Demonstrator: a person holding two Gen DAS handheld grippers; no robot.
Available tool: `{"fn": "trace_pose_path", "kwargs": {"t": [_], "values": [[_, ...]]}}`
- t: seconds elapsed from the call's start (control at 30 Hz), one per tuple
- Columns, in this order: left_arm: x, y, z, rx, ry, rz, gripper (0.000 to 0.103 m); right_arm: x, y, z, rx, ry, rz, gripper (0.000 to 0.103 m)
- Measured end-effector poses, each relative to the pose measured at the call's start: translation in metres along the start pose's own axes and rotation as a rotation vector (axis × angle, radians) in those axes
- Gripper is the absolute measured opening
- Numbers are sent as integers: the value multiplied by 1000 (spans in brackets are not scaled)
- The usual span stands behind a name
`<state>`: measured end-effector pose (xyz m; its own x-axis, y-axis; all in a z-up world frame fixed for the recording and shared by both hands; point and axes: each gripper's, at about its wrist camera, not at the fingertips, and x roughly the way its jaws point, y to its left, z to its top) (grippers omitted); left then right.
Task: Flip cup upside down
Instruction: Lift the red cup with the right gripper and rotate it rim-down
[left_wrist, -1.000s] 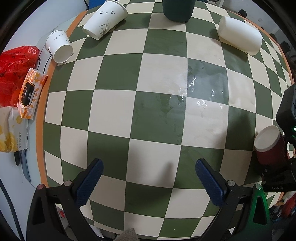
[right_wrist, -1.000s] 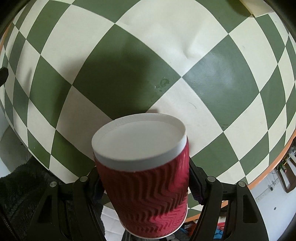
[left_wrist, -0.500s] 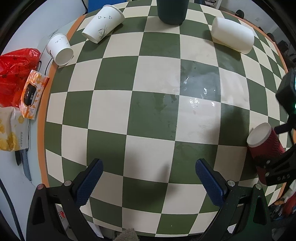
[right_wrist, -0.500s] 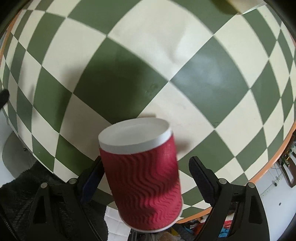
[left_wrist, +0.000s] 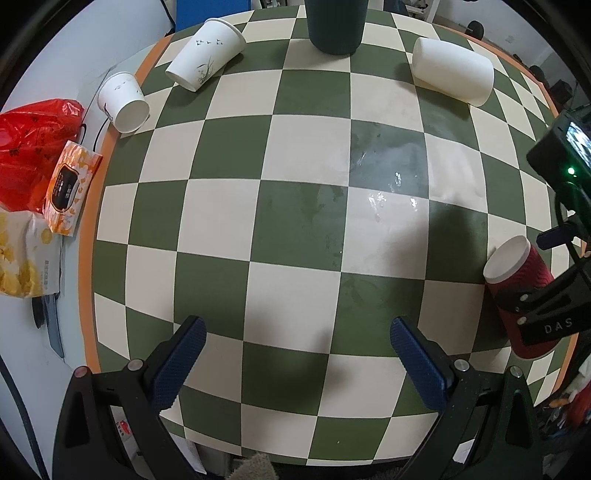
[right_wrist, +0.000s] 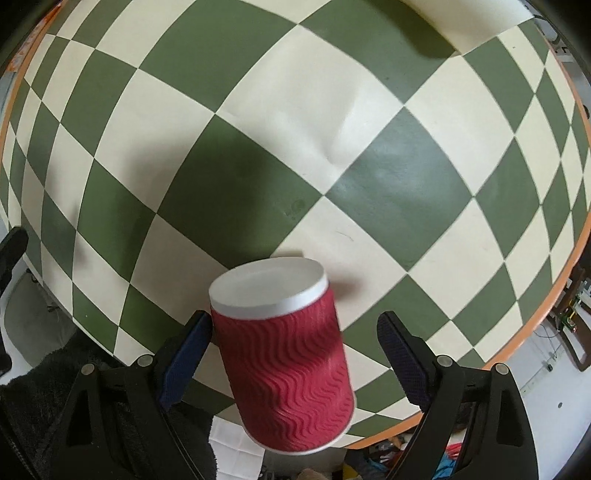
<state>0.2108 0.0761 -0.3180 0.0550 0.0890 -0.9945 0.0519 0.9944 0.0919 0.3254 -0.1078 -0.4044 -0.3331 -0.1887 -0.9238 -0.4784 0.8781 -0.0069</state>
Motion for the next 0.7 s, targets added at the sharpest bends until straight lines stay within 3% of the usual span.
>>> {"fn": "trace_pose_path", "kwargs": {"t": [0.07,0.23,0.47,0.7], "values": [[1,1,-2,-4,2,2,102,4,0,1,0,0,-1,90],[4,3,-5,-10,11,1,102,11,1,3,-4,0,-5,72],[6,5,-7,-21,20,-9,102,10,1,-4,9,-48,-13,71],[8,6,-5,-27,30,-20,102,-17,-19,-37,112,-214,33,71]]}}
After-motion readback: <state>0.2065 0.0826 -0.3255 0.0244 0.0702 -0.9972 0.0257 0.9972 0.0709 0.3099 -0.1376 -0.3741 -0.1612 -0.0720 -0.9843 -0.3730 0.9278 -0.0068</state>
